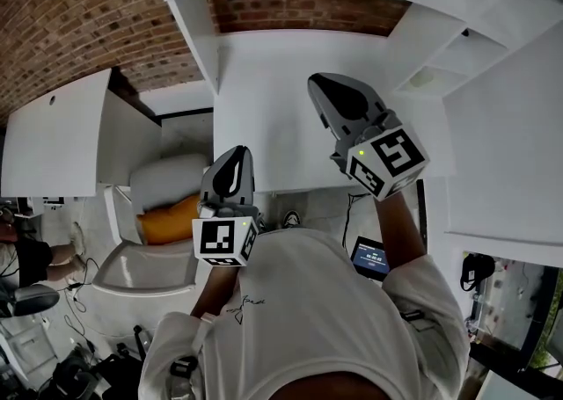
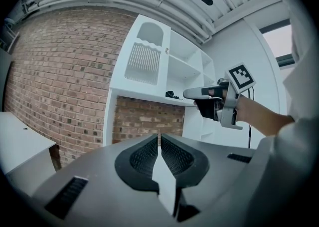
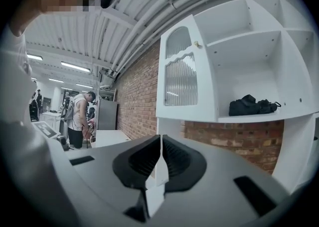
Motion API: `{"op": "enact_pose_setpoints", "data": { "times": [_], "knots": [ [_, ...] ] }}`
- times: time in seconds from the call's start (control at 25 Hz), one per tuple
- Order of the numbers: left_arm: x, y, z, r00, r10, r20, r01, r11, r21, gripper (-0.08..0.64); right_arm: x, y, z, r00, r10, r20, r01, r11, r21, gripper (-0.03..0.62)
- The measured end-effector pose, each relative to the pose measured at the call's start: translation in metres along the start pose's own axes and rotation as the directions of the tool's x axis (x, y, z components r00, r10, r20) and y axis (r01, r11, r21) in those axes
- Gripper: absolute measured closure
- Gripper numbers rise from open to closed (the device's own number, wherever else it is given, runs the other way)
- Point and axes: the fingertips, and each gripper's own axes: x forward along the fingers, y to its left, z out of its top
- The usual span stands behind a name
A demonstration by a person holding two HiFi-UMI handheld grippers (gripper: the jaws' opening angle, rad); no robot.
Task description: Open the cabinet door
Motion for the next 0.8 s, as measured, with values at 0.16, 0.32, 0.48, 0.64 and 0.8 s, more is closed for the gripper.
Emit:
{"op": "enact_pose_setpoints", "data": {
  "times": [0.16, 0.32, 0.48, 0.64, 0.8],
  "knots": [
    [0.000, 0.003, -0.003, 1.000, -0.002, -0.006, 0.002, 1.000, -0.003, 0.532, 0.011, -0.017, 0.013, 0.999, -0.044, 0.009, 0.044, 0.999, -0.017, 0.565],
    [0.001, 0.003, -0.002, 1.000, -0.007, -0.004, 0.007, 1.000, -0.003, 0.532, 0.020, -0.039, 0.022, 0.996, -0.088, 0.016, 0.088, 0.996, -0.025, 0.565],
    [0.000, 0.006, -0.001, 1.000, -0.003, 0.001, 0.003, 1.000, -0.002, 0.532, 0.032, -0.053, 0.028, 0.990, -0.136, 0.022, 0.137, 0.990, -0.040, 0.563],
    [0.001, 0.011, 0.000, 1.000, 0.007, 0.003, -0.007, 1.000, -0.005, 0.532, 0.049, -0.062, 0.031, 0.989, -0.151, 0.006, 0.151, 0.986, -0.077, 0.563],
    [0.000, 0.016, 0.002, 1.000, 0.021, 0.006, -0.021, 1.000, -0.004, 0.532, 0.058, -0.077, 0.037, 0.986, -0.169, 0.010, 0.169, 0.983, -0.074, 0.563]
  ]
}}
